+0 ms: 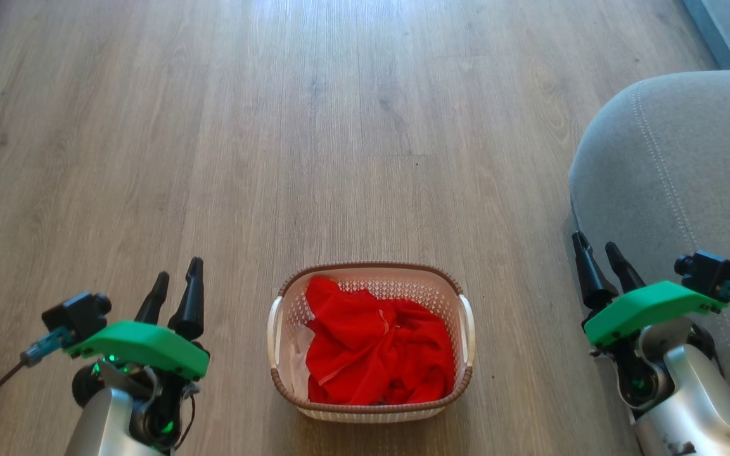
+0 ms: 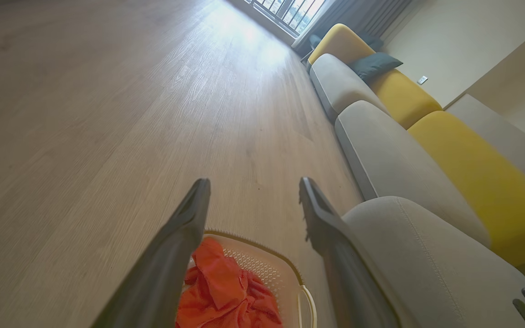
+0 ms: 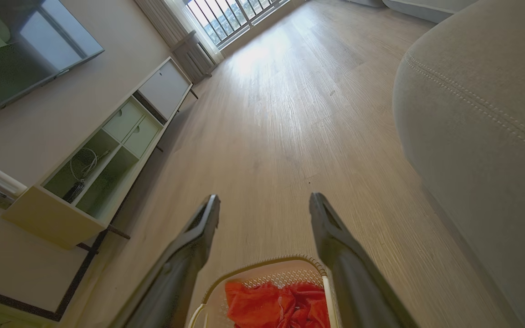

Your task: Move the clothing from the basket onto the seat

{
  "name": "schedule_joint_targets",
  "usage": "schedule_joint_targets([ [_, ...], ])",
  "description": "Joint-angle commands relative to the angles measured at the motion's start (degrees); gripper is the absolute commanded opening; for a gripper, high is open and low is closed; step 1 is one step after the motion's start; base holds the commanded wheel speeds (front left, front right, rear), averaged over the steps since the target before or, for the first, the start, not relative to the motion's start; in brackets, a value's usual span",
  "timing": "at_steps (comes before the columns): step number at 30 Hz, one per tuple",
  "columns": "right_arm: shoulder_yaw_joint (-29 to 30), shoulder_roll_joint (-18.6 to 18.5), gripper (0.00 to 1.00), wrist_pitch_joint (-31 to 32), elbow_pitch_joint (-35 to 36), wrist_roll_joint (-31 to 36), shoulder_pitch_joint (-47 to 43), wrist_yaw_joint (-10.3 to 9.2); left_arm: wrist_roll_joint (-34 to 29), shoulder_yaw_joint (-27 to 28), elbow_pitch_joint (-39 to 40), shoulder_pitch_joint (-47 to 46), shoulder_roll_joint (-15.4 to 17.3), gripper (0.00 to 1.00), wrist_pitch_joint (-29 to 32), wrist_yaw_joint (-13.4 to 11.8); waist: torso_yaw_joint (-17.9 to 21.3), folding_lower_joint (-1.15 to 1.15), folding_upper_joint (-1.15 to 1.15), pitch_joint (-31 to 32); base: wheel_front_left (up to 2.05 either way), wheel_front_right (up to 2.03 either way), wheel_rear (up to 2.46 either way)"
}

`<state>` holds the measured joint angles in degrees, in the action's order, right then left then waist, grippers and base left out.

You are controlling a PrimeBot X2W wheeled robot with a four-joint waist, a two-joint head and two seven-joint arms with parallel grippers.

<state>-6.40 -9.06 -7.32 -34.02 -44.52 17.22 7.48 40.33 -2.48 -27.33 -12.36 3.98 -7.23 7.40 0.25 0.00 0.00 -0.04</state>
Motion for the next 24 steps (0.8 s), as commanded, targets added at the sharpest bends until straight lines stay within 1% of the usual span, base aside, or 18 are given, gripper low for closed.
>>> schedule_joint_targets([
  [1,-1.1,-1.1,1.00,-0.9,1.2,2.2,4.0,0.01,-2.1,0.8,1.2,-4.3,1.4,1.00,-1.1,0.1,0.0,0.00,0.00,0.0,0.00,0.00,0.00],
  [14,-3.3,-2.0,1.00,-3.0,-0.7,9.1,6.5,0.01,-9.6,0.4,0.0,-6.6,1.7,1.00,-3.1,0.1,0.0,0.00,0.00,0.1,0.00,0.00,0.00],
  [24,-4.1,-2.7,1.00,-4.7,-2.8,15.7,8.8,0.01,-16.4,0.0,-1.1,-8.4,2.1,1.00,-4.8,0.1,0.1,0.00,0.00,0.1,0.00,0.00,0.00],
])
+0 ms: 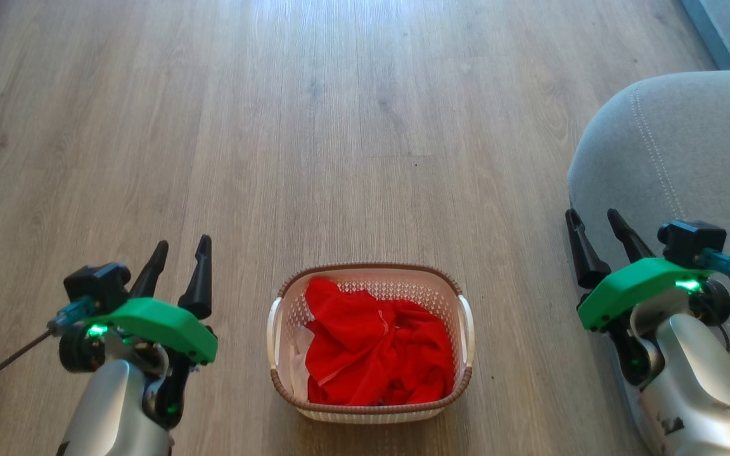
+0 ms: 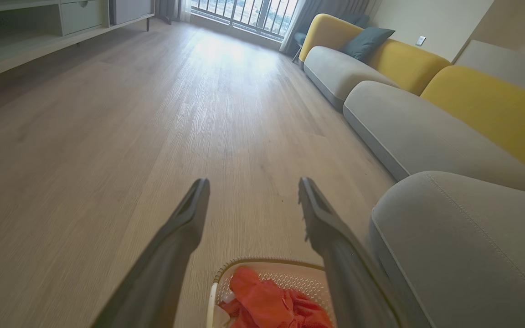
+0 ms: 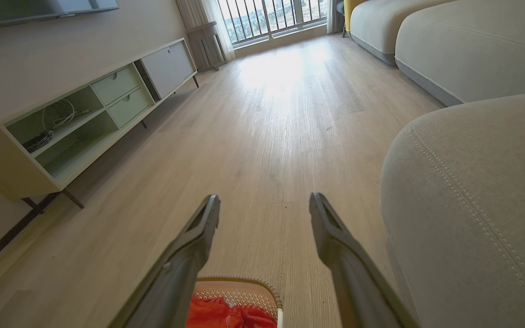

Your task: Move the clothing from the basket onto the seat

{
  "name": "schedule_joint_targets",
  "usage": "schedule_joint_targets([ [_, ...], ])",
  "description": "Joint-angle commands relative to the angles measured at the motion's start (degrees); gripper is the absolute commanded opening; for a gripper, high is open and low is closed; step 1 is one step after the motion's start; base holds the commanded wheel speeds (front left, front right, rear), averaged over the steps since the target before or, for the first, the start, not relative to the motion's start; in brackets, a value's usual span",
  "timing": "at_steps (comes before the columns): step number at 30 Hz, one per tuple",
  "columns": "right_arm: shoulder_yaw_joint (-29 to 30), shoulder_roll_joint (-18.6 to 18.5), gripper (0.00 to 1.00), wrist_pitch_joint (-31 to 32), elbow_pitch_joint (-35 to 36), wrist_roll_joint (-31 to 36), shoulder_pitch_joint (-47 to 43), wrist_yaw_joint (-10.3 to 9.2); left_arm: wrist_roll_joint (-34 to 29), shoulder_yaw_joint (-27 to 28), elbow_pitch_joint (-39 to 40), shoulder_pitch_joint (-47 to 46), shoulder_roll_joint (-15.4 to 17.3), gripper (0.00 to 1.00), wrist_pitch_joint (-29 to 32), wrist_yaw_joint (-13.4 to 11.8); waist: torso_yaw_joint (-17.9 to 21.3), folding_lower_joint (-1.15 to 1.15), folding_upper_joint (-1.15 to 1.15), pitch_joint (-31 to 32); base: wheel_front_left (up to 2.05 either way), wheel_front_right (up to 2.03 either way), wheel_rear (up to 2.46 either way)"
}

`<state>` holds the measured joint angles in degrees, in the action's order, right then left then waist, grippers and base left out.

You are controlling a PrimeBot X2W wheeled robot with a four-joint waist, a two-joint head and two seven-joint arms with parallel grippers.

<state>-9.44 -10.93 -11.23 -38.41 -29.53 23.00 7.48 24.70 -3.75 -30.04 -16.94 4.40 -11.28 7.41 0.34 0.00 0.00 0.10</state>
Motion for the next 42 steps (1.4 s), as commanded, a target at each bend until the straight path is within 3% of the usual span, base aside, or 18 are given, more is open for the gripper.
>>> schedule_joint_targets([
  [1,-1.1,-0.9,1.00,-0.9,1.2,1.5,3.3,0.01,-1.4,1.3,1.2,-4.0,1.6,1.00,-0.9,0.1,0.0,0.00,0.00,0.0,0.00,0.00,0.00],
  [18,-0.4,-1.9,1.00,-3.8,-1.5,13.4,7.1,0.01,-13.8,3.4,-2.0,-7.5,1.3,1.00,-3.7,0.1,0.4,0.00,0.00,0.3,0.00,0.00,0.00],
  [42,2.5,-0.4,1.00,-3.8,2.7,16.1,6.0,0.01,-13.6,3.6,-4.2,-6.8,0.0,1.00,-3.7,0.1,0.8,0.00,0.00,-1.4,0.00,0.00,0.00],
])
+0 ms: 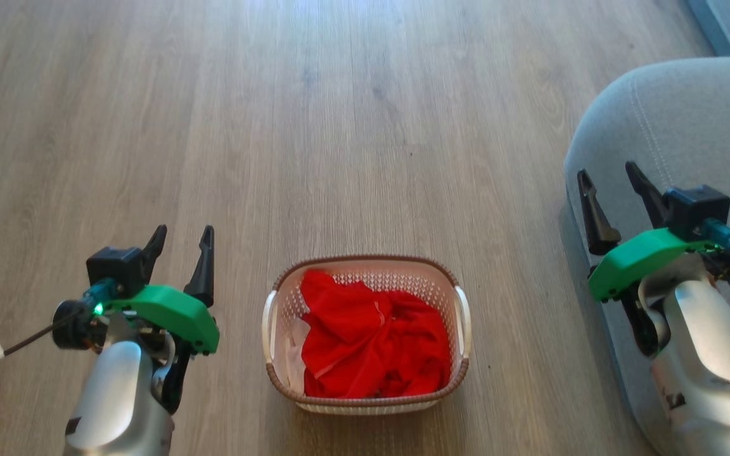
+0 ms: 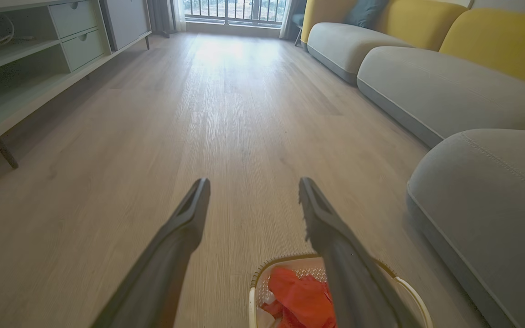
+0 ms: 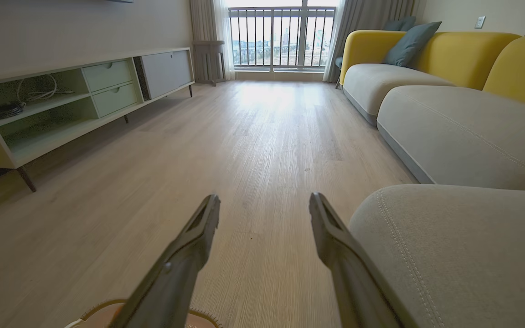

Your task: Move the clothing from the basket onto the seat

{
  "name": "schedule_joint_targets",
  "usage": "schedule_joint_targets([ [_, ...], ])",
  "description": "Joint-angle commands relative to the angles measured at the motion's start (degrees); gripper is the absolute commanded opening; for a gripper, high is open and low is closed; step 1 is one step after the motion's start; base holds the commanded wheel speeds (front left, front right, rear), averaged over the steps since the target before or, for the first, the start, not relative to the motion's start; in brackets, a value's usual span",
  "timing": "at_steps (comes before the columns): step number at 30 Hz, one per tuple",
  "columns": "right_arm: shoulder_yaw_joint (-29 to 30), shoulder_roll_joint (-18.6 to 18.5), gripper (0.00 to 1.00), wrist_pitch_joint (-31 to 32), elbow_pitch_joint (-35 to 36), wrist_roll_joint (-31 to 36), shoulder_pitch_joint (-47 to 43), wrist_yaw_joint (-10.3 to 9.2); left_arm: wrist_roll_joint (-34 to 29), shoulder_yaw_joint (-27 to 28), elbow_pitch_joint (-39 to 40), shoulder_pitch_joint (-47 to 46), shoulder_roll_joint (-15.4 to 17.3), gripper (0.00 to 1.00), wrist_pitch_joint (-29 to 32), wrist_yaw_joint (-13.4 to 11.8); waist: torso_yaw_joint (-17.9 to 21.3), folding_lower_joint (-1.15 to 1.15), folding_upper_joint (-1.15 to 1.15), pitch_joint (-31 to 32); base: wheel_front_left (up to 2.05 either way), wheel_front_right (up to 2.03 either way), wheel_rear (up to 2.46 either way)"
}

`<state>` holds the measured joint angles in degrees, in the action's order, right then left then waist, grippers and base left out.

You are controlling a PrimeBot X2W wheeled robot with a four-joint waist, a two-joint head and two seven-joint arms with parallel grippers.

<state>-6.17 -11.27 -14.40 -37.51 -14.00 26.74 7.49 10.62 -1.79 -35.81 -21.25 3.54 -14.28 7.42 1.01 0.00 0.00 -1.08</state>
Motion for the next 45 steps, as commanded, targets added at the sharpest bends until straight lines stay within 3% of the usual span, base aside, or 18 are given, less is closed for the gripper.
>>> schedule_joint_targets([
  [1,-0.8,0.0,1.00,-0.6,2.3,0.6,2.3,0.00,0.6,1.4,1.6,-2.4,0.8,1.00,-0.7,0.1,0.2,0.00,0.00,-0.6,0.00,0.00,0.00],
  [23,1.8,2.8,1.00,-0.6,16.6,2.3,9.3,0.00,3.8,-3.8,8.2,-6.6,-0.5,1.00,-0.7,0.1,4.2,0.00,0.00,-22.6,0.00,0.00,0.00],
  [35,2.0,4.4,1.00,-0.6,21.4,2.6,14.2,0.00,3.0,-11.9,4.2,-11.5,-0.4,1.00,-0.7,0.1,7.7,0.00,0.00,-32.8,0.00,0.00,0.00],
  [45,0.0,7.1,1.00,-0.6,26.6,2.5,18.9,0.00,0.8,-19.4,-4.3,-18.8,2.0,1.00,-0.7,0.1,12.2,0.00,0.00,-41.6,0.00,0.00,0.00],
])
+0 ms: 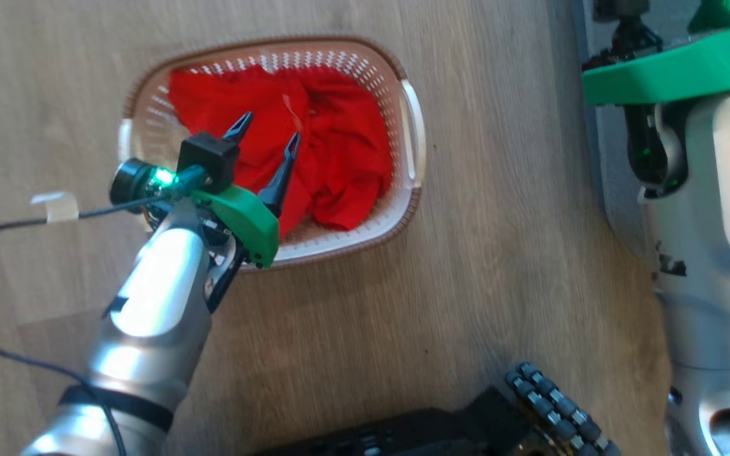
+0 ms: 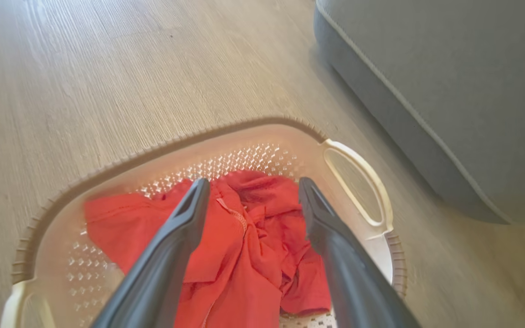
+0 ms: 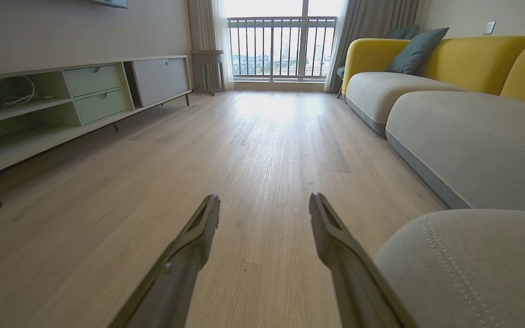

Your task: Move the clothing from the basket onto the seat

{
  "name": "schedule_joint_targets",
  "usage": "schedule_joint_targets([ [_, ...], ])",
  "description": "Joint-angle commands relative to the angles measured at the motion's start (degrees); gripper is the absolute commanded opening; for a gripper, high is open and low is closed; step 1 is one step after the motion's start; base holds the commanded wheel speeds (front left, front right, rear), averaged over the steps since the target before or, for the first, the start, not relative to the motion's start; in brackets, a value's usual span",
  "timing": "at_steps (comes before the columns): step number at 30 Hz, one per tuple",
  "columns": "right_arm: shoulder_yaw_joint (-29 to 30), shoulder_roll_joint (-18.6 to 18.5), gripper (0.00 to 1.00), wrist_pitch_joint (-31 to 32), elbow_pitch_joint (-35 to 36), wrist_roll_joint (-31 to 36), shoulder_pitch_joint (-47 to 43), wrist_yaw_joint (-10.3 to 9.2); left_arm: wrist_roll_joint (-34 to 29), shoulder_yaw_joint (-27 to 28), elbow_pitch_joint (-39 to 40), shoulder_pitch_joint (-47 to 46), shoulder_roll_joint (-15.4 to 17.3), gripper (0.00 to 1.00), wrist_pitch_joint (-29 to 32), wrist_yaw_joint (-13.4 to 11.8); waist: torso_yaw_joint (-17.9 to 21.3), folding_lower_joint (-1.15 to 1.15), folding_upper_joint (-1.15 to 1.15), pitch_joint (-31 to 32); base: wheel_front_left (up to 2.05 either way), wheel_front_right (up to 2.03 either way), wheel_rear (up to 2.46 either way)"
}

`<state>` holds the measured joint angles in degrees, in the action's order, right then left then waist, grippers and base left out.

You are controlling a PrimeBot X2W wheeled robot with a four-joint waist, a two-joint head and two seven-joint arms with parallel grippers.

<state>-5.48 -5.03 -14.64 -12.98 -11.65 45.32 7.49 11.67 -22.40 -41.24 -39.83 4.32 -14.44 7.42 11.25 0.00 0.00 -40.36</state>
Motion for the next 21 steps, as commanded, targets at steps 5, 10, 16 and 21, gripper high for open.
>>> schedule_joint_targets([
  [5,-1.9,1.7,1.00,-0.4,3.8,-0.3,2.1,0.00,-1.6,-2.8,-5.2,-4.9,2.2,1.00,-0.6,0.1,3.9,0.00,0.00,-6.1,0.00,0.00,0.00],
  [10,-2.8,2.0,1.00,-0.4,4.4,-1.2,2.2,0.00,-3.6,-5.5,-12.2,-9.0,2.9,1.00,-0.6,-0.1,5.9,0.00,0.00,-8.4,0.00,0.00,0.00],
  [16,-3.5,2.1,1.00,-0.4,4.9,-4.5,1.9,0.00,-7.1,-8.2,-19.8,-14.2,3.3,1.00,-0.5,-2.5,8.8,0.00,0.00,-10.7,0.00,0.00,0.00],
  [21,-4.1,2.1,1.00,-0.4,5.3,-7.6,1.3,0.00,-9.2,-9.7,-25.0,-18.3,4.1,1.00,0.6,-5.5,11.4,0.00,0.00,-12.5,0.00,0.00,0.00],
])
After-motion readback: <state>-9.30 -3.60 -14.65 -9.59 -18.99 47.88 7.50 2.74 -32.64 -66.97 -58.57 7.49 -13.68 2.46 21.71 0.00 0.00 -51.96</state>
